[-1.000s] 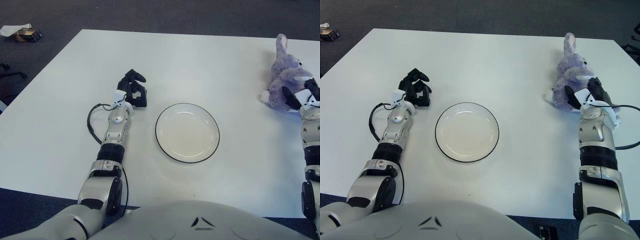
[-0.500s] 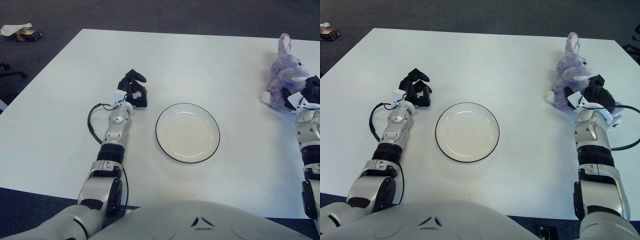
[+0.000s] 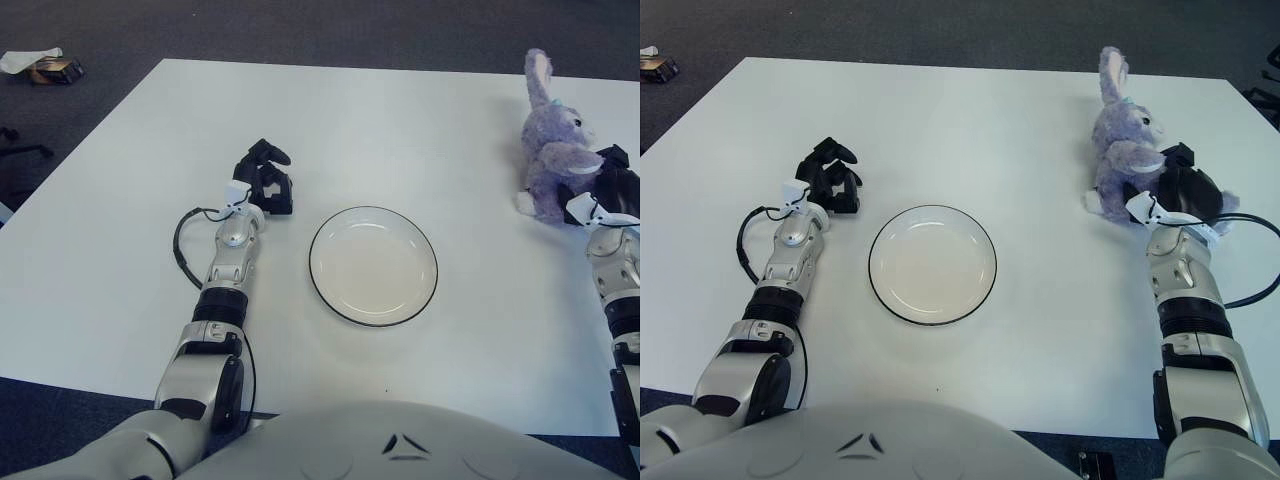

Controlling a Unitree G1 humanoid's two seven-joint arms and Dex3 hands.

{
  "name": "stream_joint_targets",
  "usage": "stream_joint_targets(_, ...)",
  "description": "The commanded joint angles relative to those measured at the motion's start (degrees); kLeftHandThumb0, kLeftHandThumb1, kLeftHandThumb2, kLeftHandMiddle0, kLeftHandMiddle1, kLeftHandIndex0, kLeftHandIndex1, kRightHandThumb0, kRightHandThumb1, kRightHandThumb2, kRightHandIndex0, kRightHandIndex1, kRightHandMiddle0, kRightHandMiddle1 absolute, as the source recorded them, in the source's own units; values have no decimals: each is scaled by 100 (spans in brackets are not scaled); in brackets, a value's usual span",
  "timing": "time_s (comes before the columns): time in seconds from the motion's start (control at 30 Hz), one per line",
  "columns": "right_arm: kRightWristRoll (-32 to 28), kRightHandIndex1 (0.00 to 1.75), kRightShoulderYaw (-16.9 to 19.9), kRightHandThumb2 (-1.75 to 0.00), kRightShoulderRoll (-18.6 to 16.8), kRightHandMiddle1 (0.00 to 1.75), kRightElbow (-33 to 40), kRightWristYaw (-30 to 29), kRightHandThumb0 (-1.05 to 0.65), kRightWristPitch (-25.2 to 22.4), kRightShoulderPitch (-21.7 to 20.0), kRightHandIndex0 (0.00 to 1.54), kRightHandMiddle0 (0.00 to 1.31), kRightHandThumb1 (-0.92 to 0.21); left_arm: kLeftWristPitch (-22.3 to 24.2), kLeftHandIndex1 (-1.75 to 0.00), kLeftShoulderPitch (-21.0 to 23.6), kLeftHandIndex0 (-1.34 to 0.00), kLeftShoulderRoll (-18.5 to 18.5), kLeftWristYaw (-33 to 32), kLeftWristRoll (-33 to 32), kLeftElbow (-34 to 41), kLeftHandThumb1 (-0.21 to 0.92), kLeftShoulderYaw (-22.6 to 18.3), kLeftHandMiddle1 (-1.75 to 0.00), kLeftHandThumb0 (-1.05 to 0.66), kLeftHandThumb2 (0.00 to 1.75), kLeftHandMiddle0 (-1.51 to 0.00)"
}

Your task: Put the doll into the plate.

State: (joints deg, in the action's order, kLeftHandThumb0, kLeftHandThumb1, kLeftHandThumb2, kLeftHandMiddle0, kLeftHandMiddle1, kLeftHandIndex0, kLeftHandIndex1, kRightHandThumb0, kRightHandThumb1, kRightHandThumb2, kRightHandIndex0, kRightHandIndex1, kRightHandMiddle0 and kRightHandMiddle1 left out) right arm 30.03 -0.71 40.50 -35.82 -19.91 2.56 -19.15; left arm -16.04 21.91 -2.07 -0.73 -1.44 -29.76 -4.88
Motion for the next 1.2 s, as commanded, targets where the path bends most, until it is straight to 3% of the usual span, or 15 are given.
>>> stream_joint_targets(0.0,129,155,-424,-157,-74,175,-131,348,0,394,198,86,62,-4,100,-175,-226,-67,47,-11,11,-174,7,18,-175,-1,160,-68)
stream_joint_targets(0.23,155,157,-687,-160,79,175,-181,555,0,952,-35,87,63,-2,111,-175,-224,-67,40,-47,45,-179,8,29,-175,-1,159,-68)
stream_joint_targets(0.37,120,157,-810,-162,64,175,180,901,0,968,-210,89,65,0,140,-175,-239,-66,55,-29,17,-156,8,26,-175,-1,159,-67)
stream_joint_targets(0.57,-116,156,-771,-163,33,175,646,1298,0,1099,-139,91,64,1,135,-175,-245,-66,69,-7,-13,-134,9,22,-175,-1,158,-67)
stream_joint_targets(0.93,-343,156,-908,-163,85,175,259,2047,0,2139,-569,93,63,1,10,-175,-253,-66,64,-39,71,-167,8,73,-175,-1,159,-67)
stream_joint_targets(1.17,-236,158,-1133,-158,-129,175,168,2300,0,2310,-1016,88,59,-4,-84,-175,-244,-66,65,-57,101,-244,8,86,-175,-1,159,-67)
